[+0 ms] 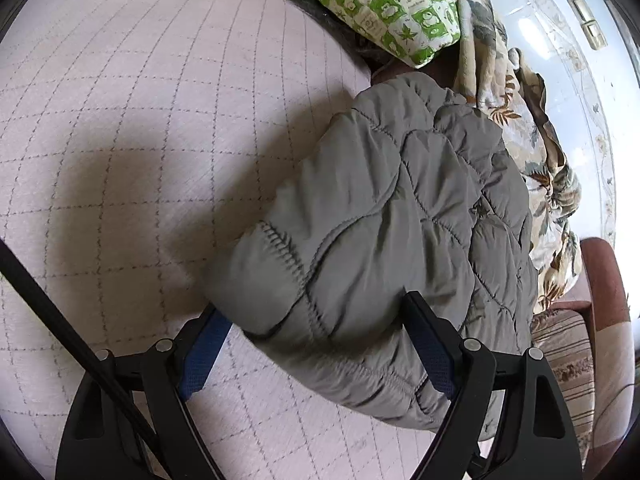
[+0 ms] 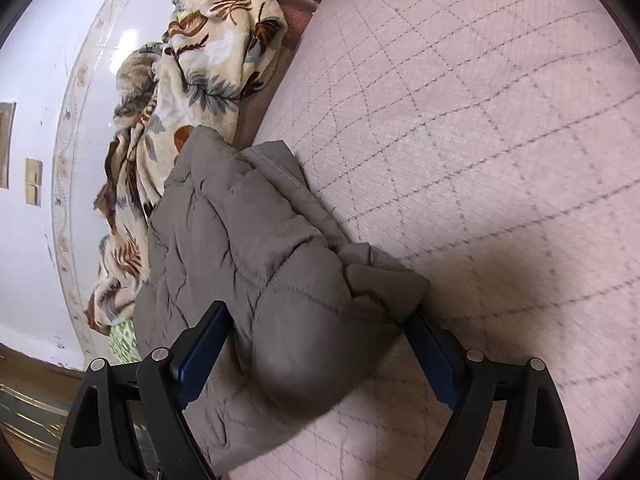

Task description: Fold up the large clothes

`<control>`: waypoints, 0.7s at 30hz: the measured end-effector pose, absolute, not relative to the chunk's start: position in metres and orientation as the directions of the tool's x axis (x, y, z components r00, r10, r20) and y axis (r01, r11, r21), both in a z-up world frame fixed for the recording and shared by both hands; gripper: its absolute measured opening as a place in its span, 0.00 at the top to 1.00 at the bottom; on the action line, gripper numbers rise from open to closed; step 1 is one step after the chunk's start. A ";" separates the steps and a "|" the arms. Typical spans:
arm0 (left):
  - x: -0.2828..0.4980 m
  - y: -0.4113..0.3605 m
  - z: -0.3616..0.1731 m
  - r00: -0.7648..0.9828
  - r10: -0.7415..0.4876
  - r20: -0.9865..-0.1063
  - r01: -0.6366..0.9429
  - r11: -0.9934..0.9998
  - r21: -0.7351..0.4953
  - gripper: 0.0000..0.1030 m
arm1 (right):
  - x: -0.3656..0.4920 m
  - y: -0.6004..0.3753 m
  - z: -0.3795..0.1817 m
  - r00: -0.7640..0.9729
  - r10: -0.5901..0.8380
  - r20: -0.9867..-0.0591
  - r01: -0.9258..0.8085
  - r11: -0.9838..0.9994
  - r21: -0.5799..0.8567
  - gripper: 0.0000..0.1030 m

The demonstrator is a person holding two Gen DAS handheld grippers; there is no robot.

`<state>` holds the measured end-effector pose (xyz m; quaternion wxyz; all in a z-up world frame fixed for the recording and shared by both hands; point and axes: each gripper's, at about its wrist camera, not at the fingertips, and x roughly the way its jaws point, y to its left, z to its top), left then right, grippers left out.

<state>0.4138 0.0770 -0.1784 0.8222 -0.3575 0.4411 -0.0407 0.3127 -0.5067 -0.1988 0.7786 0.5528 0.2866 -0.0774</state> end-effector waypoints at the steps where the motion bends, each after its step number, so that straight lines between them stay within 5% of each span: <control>1: 0.416 0.074 -0.177 0.611 -0.369 -0.700 -0.244 0.754 -0.610 0.23 | 0.314 -0.506 -0.198 0.831 0.187 -0.524 0.427 0.389 0.816 0.16; 4: 0.419 0.064 -0.170 0.617 -0.324 -0.718 -0.215 0.808 -0.549 0.37 | 0.322 -0.501 -0.191 0.819 0.175 -0.547 0.420 0.466 0.779 0.43; 7: 0.418 0.043 -0.155 0.647 -0.200 -0.736 -0.169 0.903 -0.394 0.45 | 0.332 -0.485 -0.166 0.772 0.091 -0.629 0.432 0.652 0.623 0.55; 13: 0.407 -0.017 -0.135 0.731 0.106 -0.674 -0.096 0.994 0.052 0.51 | 0.339 -0.426 -0.126 0.717 -0.188 -0.671 0.384 0.910 0.156 0.64; 21: 0.391 -0.025 -0.118 0.773 0.165 -0.613 -0.094 0.985 0.147 0.56 | 0.333 -0.379 -0.104 0.737 -0.371 -0.564 0.329 0.927 -0.181 0.68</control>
